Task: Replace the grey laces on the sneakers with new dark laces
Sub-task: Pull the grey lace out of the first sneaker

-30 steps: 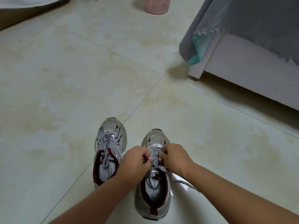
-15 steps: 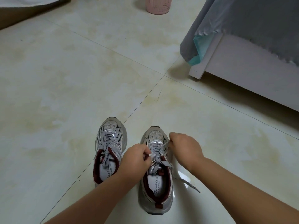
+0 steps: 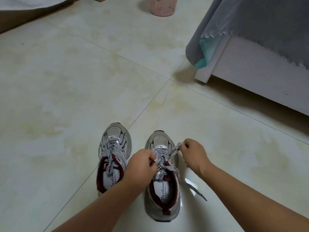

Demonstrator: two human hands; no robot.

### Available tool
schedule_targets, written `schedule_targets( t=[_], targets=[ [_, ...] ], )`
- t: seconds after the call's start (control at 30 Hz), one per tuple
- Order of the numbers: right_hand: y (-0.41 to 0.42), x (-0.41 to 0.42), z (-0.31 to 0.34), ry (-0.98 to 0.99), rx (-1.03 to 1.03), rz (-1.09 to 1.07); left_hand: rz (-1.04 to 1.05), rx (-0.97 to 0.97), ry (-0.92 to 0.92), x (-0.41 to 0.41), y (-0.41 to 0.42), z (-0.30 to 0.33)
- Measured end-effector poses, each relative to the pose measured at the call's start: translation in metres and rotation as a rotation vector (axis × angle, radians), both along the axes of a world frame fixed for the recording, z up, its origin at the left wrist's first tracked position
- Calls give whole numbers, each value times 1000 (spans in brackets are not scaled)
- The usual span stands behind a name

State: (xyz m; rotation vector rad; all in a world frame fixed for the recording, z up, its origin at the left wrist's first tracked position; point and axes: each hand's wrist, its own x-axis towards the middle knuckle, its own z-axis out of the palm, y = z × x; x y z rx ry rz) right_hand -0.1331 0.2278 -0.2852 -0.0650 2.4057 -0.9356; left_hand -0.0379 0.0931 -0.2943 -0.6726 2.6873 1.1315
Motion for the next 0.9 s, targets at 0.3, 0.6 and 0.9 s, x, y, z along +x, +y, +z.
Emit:
schedule_targets(
  t=[0.3,0.6,0.9],
  targets=[
    [-5,5,-11,32,-19,5,2,18,-1,1,-1,1],
    [-8,17,-13,-241,-120,23,18,18,6,1,0,2],
    [-4,7,-10,-133,-78,-50,33,23,18,1,0,0]
  ],
)
